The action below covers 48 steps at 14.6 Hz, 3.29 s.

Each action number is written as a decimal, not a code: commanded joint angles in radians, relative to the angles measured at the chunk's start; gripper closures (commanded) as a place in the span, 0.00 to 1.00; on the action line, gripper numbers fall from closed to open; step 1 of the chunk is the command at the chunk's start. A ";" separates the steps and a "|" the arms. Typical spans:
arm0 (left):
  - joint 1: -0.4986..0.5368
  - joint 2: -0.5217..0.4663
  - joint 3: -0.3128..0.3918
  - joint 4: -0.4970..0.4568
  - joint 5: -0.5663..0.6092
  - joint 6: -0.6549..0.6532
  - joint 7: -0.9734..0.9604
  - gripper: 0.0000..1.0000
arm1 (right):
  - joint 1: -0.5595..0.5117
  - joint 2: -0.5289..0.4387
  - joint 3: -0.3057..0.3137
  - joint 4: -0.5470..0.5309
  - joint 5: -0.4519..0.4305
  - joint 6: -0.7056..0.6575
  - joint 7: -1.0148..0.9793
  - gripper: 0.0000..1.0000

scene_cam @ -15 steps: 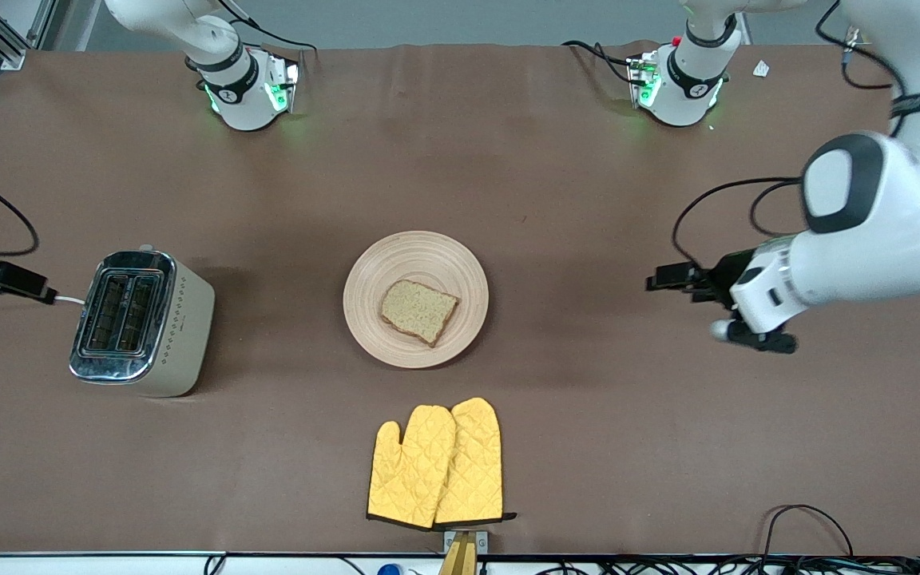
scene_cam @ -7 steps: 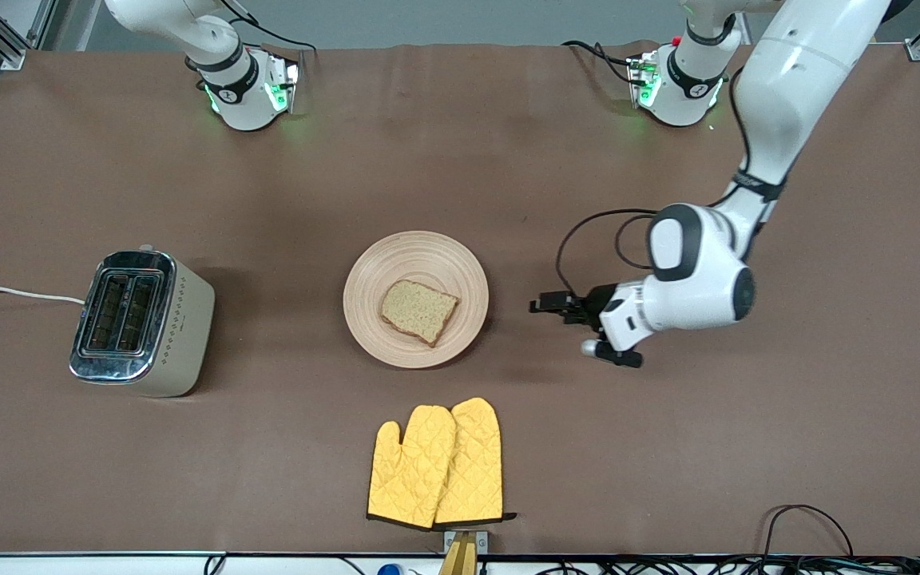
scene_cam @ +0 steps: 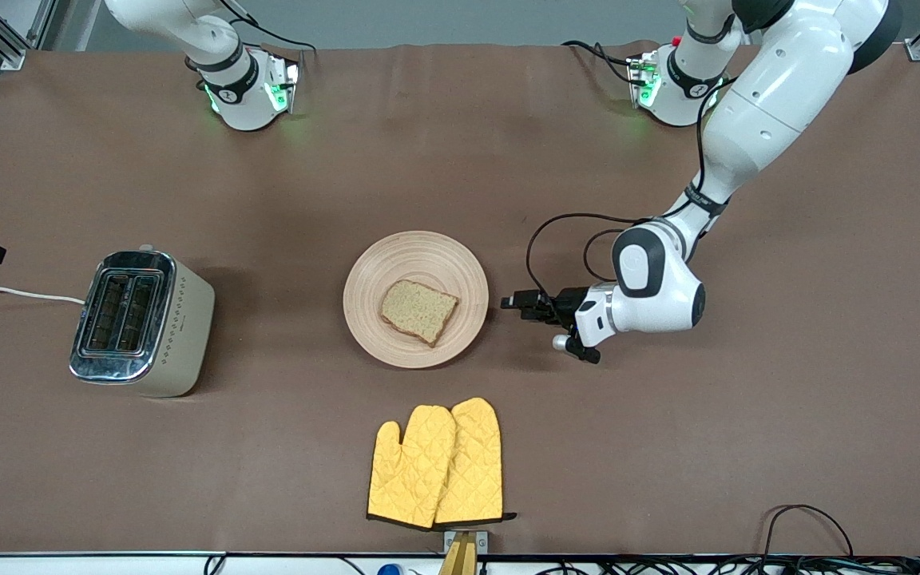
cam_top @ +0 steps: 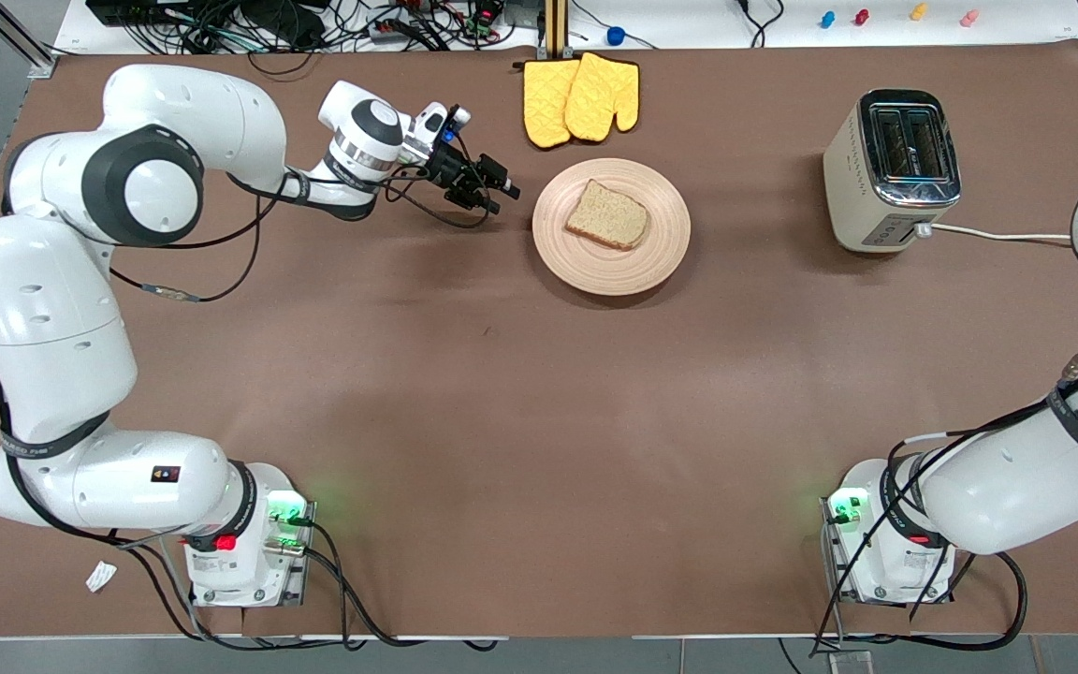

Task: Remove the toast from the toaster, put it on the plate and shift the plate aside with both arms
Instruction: 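Lower the left gripper and grasp the wooden plate rim, then slide the plate with the left gripper away from the toaster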

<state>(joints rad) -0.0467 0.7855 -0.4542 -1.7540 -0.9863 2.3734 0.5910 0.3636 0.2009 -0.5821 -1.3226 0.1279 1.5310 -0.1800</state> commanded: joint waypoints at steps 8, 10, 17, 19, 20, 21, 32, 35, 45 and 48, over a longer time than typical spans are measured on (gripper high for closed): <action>-0.058 0.132 -0.012 0.192 -0.028 -0.023 -0.045 0.55 | -0.405 -0.262 0.479 -0.298 -0.111 0.110 0.017 0.00; -0.084 0.147 -0.011 0.206 -0.028 -0.025 -0.046 0.57 | -0.405 -0.275 0.481 -0.313 -0.111 0.110 0.022 0.00; -0.098 0.179 -0.008 0.206 -0.023 -0.023 -0.048 0.83 | -0.397 -0.285 0.499 -0.314 -0.111 0.081 0.149 0.00; -0.098 0.178 -0.006 0.206 -0.018 -0.023 -0.048 0.94 | -0.396 -0.285 0.499 -0.311 -0.111 0.077 0.145 0.00; -0.098 0.173 -0.006 0.206 -0.017 -0.017 -0.049 0.97 | -0.393 -0.285 0.499 -0.310 -0.111 0.075 0.140 0.00; -0.098 0.164 -0.006 0.208 -0.014 -0.011 -0.049 0.99 | -0.391 -0.285 0.499 -0.308 -0.113 0.072 0.139 0.00; 0.120 -0.162 -0.004 0.045 -0.011 -0.083 -0.191 1.00 | -0.368 -0.273 0.498 -0.233 -0.117 -0.005 0.100 0.00; 0.258 -0.239 -0.004 -0.011 -0.011 -0.167 -0.183 1.00 | -0.364 -0.273 0.499 -0.237 -0.134 0.001 0.102 0.00; 0.703 -0.235 -0.003 -0.156 0.156 -0.336 0.206 1.00 | -0.367 -0.275 0.496 -0.245 -0.134 -0.008 0.103 0.00; 0.787 -0.178 -0.003 -0.156 0.172 -0.368 0.280 1.00 | -0.367 -0.275 0.496 -0.245 -0.134 -0.008 0.103 0.00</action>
<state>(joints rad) 0.6933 0.5791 -0.4398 -1.9145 -0.8246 2.0456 0.8340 -0.0043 -0.0575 -0.0883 -1.5525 0.0142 1.5225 -0.0688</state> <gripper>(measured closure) 0.912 0.000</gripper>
